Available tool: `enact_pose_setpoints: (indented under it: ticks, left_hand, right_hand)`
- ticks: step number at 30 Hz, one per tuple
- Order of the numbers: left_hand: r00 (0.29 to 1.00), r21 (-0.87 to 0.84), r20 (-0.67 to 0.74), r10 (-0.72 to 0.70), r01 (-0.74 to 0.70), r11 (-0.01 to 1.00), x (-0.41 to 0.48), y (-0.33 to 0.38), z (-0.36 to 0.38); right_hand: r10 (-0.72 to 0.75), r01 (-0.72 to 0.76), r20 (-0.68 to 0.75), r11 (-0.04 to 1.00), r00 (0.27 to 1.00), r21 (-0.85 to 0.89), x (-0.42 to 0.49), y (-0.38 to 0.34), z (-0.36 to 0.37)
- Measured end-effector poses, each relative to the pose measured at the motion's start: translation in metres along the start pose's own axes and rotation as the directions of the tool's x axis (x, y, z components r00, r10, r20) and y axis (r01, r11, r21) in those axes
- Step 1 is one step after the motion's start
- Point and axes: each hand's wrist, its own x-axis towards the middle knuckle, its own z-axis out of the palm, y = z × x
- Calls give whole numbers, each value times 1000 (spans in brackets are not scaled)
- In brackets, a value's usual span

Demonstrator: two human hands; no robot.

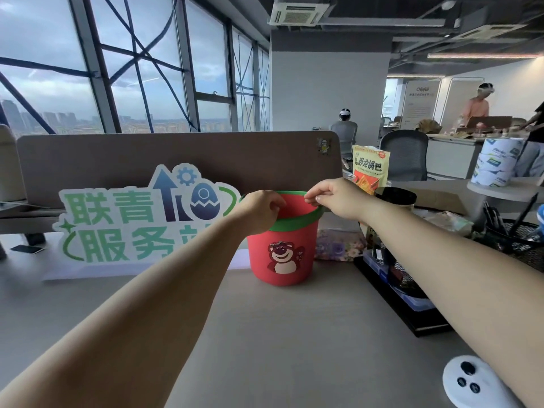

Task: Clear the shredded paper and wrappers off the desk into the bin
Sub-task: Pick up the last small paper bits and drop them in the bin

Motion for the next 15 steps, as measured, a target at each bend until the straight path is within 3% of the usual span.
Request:
enact_pose_setpoints:
  ticks: [15]
  left_hand:
    - [993, 30, -90, -71, 74, 997, -90, -28, -53]
  right_hand:
    - [-39, 40, -57, 999, 998, 18, -40, -51, 28]
